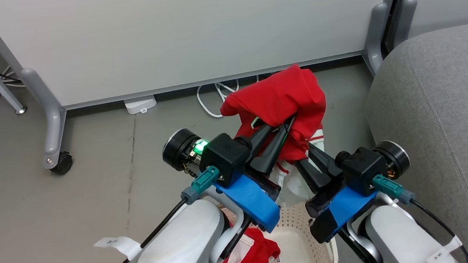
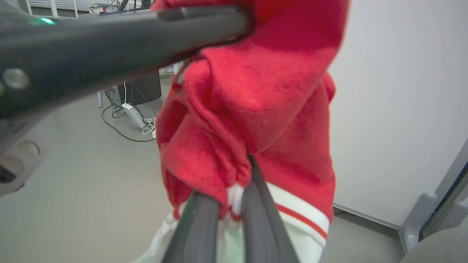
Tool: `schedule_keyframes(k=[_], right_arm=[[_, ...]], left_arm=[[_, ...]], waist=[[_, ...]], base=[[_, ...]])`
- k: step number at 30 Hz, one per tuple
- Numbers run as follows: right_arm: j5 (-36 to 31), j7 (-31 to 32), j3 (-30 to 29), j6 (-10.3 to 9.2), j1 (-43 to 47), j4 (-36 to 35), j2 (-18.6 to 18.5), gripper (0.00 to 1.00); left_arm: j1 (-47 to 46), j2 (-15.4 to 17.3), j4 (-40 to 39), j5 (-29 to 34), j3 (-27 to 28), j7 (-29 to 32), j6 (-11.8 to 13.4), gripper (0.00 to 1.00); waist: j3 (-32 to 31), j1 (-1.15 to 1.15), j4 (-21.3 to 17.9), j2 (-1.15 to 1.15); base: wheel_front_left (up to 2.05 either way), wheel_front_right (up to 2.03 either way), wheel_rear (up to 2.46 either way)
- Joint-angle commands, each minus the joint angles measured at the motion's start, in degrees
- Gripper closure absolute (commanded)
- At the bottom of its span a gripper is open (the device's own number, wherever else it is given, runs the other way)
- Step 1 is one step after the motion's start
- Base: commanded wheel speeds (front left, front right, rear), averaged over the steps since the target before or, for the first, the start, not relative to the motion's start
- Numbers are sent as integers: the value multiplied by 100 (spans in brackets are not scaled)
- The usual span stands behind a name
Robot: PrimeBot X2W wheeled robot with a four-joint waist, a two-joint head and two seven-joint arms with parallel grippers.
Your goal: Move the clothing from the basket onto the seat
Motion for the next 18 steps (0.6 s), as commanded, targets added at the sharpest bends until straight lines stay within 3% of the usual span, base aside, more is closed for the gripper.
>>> schedule_keyframes(k=[1,18], right_arm=[[15,-20,11,3,-53,10,8,100],[128,-21,69,3,10,60,8,100]], left_arm=[[-99,-7,13,-23,3,-42,-9,100],[-54,33,142,-43,-56,-131,32,100]], waist=[[-10,0,-5,0],[-109,0,-24,0]], base=[[0,0,0],[0,0,0]])
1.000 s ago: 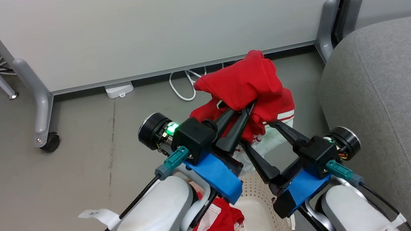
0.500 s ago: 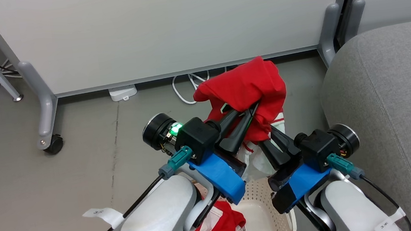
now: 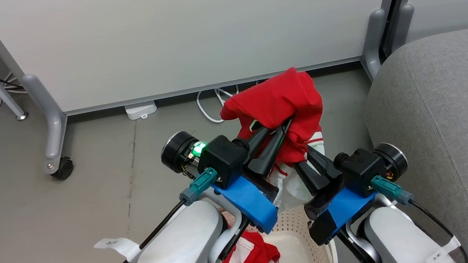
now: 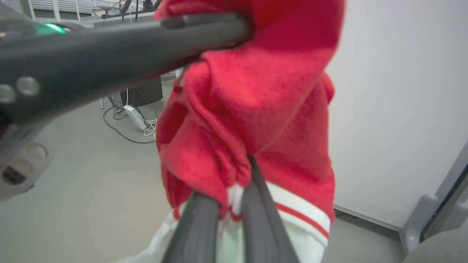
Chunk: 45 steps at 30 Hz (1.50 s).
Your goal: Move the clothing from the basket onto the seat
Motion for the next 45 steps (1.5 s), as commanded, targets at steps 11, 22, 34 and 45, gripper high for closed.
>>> schedule_keyframes(k=[11,22,34,45], right_arm=[[129,-22,-56,3,62,-28,9,100],[15,-22,-446,3,133,-64,4,100],[-178,-22,-993,2,294,-296,5,100],[-423,-23,-1430,3,597,-695,5,100]], left_arm=[[-8,31,64,-11,-30,-55,118,0],[131,256,-31,36,24,-105,264,0],[378,507,-192,98,38,-167,410,0],[387,556,-221,144,-24,-200,406,0]], waist=[[-26,0,3,0],[142,0,-216,0],[312,0,-906,0],[438,0,-1520,0]], base=[[0,0,0],[0,0,0],[0,0,0],[0,0,0]])
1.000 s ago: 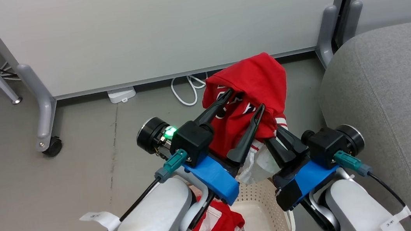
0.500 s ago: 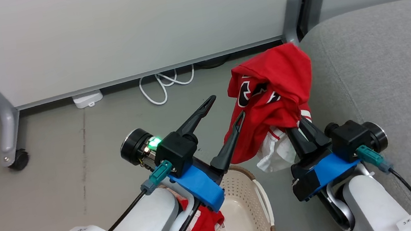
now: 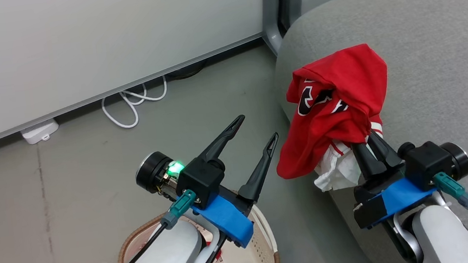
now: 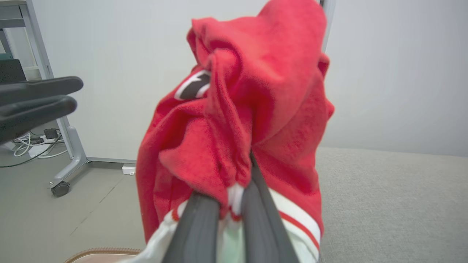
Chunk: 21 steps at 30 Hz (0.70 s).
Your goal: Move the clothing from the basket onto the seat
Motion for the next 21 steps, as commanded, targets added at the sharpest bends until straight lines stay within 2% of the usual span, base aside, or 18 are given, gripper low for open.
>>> schedule_keyframes(k=[1,14,21], right_arm=[[-11,-24,-13,3,43,-54,1,100],[-72,-24,-403,3,494,-462,2,100],[-35,-24,-572,3,692,-584,2,100]], left_arm=[[20,29,-4,34,4,-41,-12,0],[-106,10,76,58,-85,-46,-65,0],[-141,-66,162,72,-140,-53,-86,0]], waist=[[39,0,-142,0],[153,0,-940,0],[167,0,-1076,0]], base=[[0,0,0],[0,0,0],[0,0,0]])
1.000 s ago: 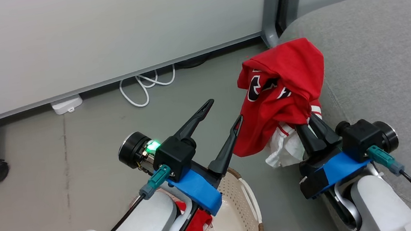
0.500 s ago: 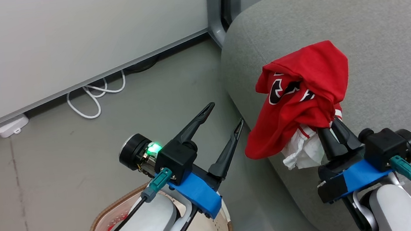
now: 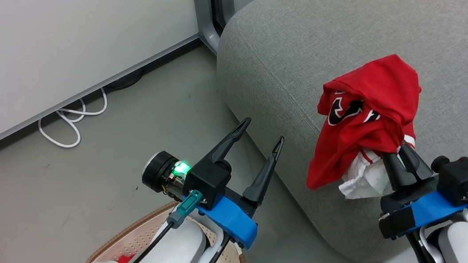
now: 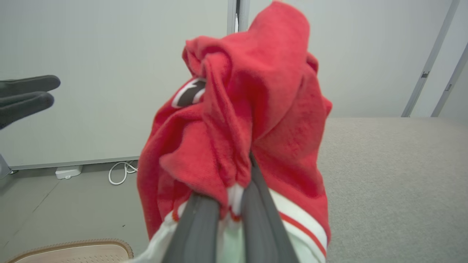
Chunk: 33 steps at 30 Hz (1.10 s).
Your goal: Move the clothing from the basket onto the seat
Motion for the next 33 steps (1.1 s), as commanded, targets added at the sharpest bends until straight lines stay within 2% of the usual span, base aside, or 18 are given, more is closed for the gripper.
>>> schedule_keyframes(k=[1,7,12,23,29,33], right_arm=[[33,-24,-30,3,35,-61,2,100],[68,-24,-173,3,-300,-273,-12,100],[177,-23,-394,3,-969,-452,-222,100],[404,-23,-1505,2,-3047,-555,-1124,100],[411,-23,-1899,2,-3793,-148,-1629,100],[457,-22,-2028,2,-4065,341,-1790,100]], left_arm=[[-85,2,18,27,9,-15,-7,0],[-196,28,1,62,59,-31,18,0],[-419,74,-72,158,48,31,33,0],[-1224,197,-274,467,38,294,8,0],[-1642,200,-347,622,63,330,13,0],[-1843,175,-367,706,53,331,25,0]], waist=[[6,0,0,0],[145,0,30,0],[518,0,112,0],[1944,0,468,0],[2612,0,678,0],[2915,0,793,0]], base=[[0,0,0],[0,0,0],[0,0,0],[0,0,0],[0,0,0],[0,0,0]])
